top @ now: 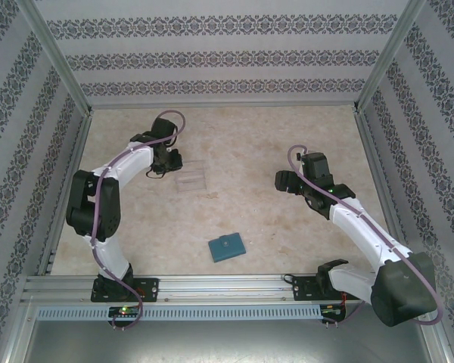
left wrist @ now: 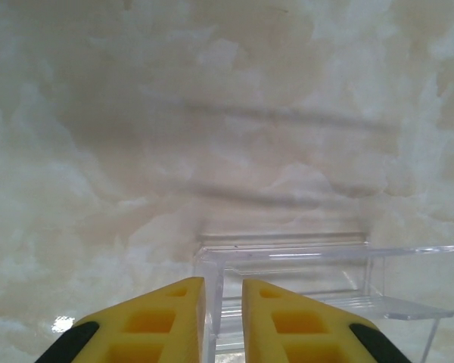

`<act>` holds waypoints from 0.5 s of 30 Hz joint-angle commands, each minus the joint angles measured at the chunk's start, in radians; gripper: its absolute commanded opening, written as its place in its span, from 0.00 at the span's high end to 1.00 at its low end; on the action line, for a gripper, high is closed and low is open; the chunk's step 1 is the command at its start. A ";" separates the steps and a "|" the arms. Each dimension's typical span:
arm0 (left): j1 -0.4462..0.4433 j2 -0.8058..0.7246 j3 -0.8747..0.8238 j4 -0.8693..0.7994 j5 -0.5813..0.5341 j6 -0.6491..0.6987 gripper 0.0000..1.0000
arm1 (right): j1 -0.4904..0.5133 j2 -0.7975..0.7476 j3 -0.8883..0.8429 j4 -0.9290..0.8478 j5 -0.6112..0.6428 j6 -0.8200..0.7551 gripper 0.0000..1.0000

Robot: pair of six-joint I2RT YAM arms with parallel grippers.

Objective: Take the credit cards out of the card holder

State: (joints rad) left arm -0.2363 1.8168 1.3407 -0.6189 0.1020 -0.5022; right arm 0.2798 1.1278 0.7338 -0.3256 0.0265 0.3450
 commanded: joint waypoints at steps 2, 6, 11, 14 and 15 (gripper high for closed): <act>-0.010 0.029 0.028 -0.052 0.004 0.028 0.80 | 0.012 -0.001 0.014 -0.014 0.030 0.000 0.15; -0.012 0.047 0.033 -0.057 -0.001 0.034 0.80 | 0.011 0.006 0.020 -0.020 0.032 -0.001 0.15; -0.011 0.063 0.049 -0.061 0.001 0.037 0.84 | 0.012 0.004 0.022 -0.023 0.032 0.000 0.16; -0.015 0.068 0.058 -0.063 0.004 0.043 0.86 | 0.010 -0.001 0.023 -0.026 0.030 -0.001 0.16; -0.017 0.071 0.061 -0.065 0.005 0.046 0.86 | 0.011 -0.005 0.025 -0.029 0.032 -0.002 0.16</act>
State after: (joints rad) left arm -0.2367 1.8606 1.3682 -0.6445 0.1047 -0.4786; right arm 0.2798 1.1294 0.7338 -0.3275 0.0372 0.3450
